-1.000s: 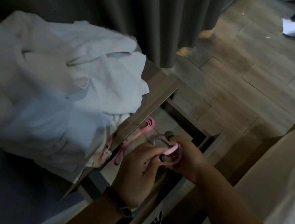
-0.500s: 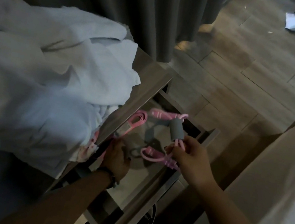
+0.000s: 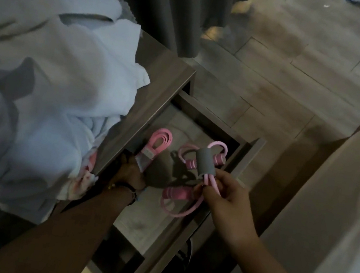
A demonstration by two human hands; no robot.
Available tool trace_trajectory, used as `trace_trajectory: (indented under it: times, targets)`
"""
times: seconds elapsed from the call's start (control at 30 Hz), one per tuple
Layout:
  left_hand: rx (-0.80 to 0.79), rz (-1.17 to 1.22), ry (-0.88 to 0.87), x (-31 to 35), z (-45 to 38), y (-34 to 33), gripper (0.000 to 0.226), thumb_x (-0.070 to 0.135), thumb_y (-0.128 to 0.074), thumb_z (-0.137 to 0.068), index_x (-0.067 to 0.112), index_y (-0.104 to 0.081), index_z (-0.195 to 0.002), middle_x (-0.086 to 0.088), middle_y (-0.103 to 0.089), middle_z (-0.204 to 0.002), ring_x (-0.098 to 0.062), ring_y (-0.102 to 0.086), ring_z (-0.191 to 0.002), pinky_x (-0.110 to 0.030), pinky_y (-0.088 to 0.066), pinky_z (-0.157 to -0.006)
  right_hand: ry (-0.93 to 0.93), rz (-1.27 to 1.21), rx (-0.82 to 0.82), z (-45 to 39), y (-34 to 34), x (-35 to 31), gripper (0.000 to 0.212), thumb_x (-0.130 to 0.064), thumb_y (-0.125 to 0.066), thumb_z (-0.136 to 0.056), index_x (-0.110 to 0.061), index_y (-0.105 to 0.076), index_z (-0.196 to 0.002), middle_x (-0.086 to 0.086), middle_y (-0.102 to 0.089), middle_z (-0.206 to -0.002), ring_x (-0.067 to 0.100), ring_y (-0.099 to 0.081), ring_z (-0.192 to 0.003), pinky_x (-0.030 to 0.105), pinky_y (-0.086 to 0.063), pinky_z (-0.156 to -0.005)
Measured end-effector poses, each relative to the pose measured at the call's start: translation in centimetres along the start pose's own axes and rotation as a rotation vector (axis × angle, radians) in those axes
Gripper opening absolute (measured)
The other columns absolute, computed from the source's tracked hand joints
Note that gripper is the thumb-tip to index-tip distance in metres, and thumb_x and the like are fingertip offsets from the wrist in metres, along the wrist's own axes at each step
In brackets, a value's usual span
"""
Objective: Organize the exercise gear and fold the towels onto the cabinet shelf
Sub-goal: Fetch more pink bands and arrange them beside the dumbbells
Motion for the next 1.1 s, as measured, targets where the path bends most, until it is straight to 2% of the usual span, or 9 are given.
trace_trajectory:
  times: [0.13, 0.3, 0.43, 0.53, 0.7, 0.83, 0.9, 1.0, 1.1]
  targets:
    - [-0.027, -0.162, -0.07, 0.2, 2.1, -0.1, 0.062, 0.03, -0.058, -0.09, 0.006, -0.032, -0.141, -0.018, -0.03, -0.145, -0.035, -0.035, -0.133, -0.041, -0.036, -0.105, -0.003, -0.122, 0.025, 0.5, 0.4, -0.9, 0.038, 0.0, -0.051, -0.093, -0.027, -0.055, -0.119, -0.005, -0.07, -0.097, 0.009, -0.07, -0.089, 0.016, -0.054, -0.067]
    - [-0.007, 0.182, -0.147, 1.6, 7.0, 1.5, 0.063, 0.035, -0.058, -0.089, 0.012, -0.035, -0.143, -0.014, -0.037, -0.139, -0.03, -0.032, -0.131, -0.04, -0.03, -0.105, 0.136, -0.139, 0.057, 1.6, 0.7, -3.7, 0.047, -0.001, -0.043, -0.096, -0.037, -0.05, -0.126, -0.015, -0.062, -0.119, 0.014, -0.064, -0.109, 0.031, -0.058, -0.082]
    - [0.115, 0.476, -0.225, 3.0, 11.6, 4.7, 0.04, 0.023, -0.063, -0.086, 0.008, -0.055, -0.123, -0.01, -0.049, -0.119, -0.027, -0.049, -0.114, -0.041, -0.041, -0.1, 0.189, 0.03, 0.127, 2.8, 0.7, -6.2, 0.041, -0.004, -0.043, -0.097, -0.037, -0.068, -0.1, -0.009, -0.059, -0.106, -0.007, -0.059, -0.093, 0.011, -0.052, -0.072]
    - [0.175, 0.607, -0.305, 4.5, 15.2, 6.9, 0.043, 0.016, -0.066, -0.087, 0.011, -0.052, -0.128, -0.005, -0.045, -0.118, -0.024, -0.053, -0.108, -0.049, -0.044, -0.097, 0.158, 0.107, 0.151, 3.8, 0.5, -7.7, 0.024, -0.012, -0.054, -0.093, -0.029, -0.071, -0.096, -0.004, -0.048, -0.105, -0.015, -0.053, -0.087, 0.005, -0.048, -0.07]
    - [0.305, 0.647, -0.585, 8.2, 20.5, 9.5, 0.045, 0.03, -0.06, -0.086, 0.02, -0.051, -0.13, 0.0, -0.054, -0.121, -0.002, -0.05, -0.11, -0.049, -0.043, -0.095, 0.135, 0.157, 0.126, 5.0, 0.7, -9.7, 0.016, -0.028, -0.073, -0.079, -0.024, -0.075, -0.094, -0.01, -0.062, -0.091, -0.007, -0.061, -0.083, 0.009, -0.05, -0.063]
    - [0.268, 0.602, -0.683, 10.3, 22.1, 9.3, 0.048, 0.023, -0.059, -0.084, 0.033, -0.044, -0.129, 0.001, -0.05, -0.124, -0.016, -0.052, -0.113, -0.05, -0.045, -0.094, 0.108, 0.287, 0.198, 5.5, 3.4, -9.9, 0.013, -0.019, -0.072, -0.082, -0.016, -0.075, -0.07, 0.006, -0.068, -0.072, 0.02, -0.063, -0.072, 0.035, -0.055, -0.066]
    - [0.205, 0.646, -0.718, 11.2, 22.5, 8.7, 0.057, 0.012, -0.064, -0.086, 0.04, -0.037, -0.128, -0.001, -0.046, -0.129, -0.014, -0.051, -0.115, -0.041, -0.049, -0.093, 0.105, 0.359, 0.305, 6.2, 5.1, -9.7, 0.015, -0.019, -0.074, -0.08, -0.016, -0.074, -0.065, 0.009, -0.064, -0.074, 0.025, -0.06, -0.072, 0.041, -0.052, -0.07]
    - [0.23, 0.786, -0.714, 12.0, 22.5, 8.2, 0.057, 0.014, -0.067, -0.086, 0.038, -0.037, -0.128, -0.003, -0.041, -0.128, 0.0, -0.052, -0.108, -0.011, -0.049, -0.083, 0.184, 0.485, 0.458, 7.9, 7.4, -10.0, 0.021, -0.018, -0.074, -0.078, -0.028, -0.069, -0.06, 0.003, -0.057, -0.073, 0.013, -0.055, -0.065, 0.02, -0.044, -0.058]
    - [0.3, 0.764, -0.666, 12.4, 21.9, 7.2, 0.053, 0.023, -0.064, -0.086, 0.033, -0.038, -0.131, -0.003, -0.039, -0.127, 0.006, -0.05, -0.107, -0.004, -0.044, -0.08, 0.24, 0.657, 0.448, 9.3, 8.9, -11.1, 0.006, -0.027, -0.069, -0.079, -0.025, -0.074, -0.076, 0.0, -0.061, -0.088, 0.003, -0.056, -0.068, 0.017, -0.042, -0.057]
Point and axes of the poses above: each hand's wrist, its own z-axis away from the middle knuckle, its own y-axis out of the back of the hand, x = y × z, the point moved 3 cm from there along -z, towards the middle knuckle
